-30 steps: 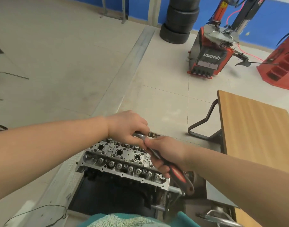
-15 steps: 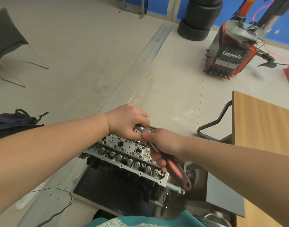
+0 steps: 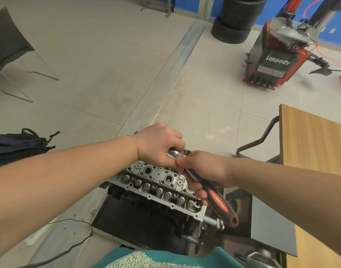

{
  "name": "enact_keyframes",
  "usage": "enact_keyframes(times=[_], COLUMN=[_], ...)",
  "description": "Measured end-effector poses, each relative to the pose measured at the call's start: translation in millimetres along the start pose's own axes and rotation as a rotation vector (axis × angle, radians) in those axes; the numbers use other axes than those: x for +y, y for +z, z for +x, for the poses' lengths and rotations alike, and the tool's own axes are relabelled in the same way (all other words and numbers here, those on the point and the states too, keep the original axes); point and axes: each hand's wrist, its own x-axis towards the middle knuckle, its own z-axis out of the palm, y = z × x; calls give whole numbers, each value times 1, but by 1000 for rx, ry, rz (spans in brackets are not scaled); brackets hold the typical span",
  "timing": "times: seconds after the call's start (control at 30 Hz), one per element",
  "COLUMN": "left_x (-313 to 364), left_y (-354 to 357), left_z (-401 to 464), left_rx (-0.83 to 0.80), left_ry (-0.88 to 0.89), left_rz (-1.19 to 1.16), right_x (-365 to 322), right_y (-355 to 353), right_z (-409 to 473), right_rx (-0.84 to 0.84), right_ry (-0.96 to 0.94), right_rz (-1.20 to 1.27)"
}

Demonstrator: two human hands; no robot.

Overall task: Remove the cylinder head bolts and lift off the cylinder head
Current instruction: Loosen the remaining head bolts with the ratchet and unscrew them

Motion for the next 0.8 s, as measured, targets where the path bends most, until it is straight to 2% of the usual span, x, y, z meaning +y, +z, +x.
enact_keyframes(times=[0.37, 0.63, 0.8], left_x=[-2, -2, -6], left_y=[6, 9, 10], left_z=[0, 0, 0], left_rx=[-8, 73, 51], left_ry=[-42, -16, -11], left_rz=[19, -4, -15], right_x=[0, 1, 3], right_y=[-6, -10, -16], right_z=[2, 3, 7], right_rx=[-8, -27, -71], right_ry=[5, -5, -25], right_rz=[-39, -39, -30])
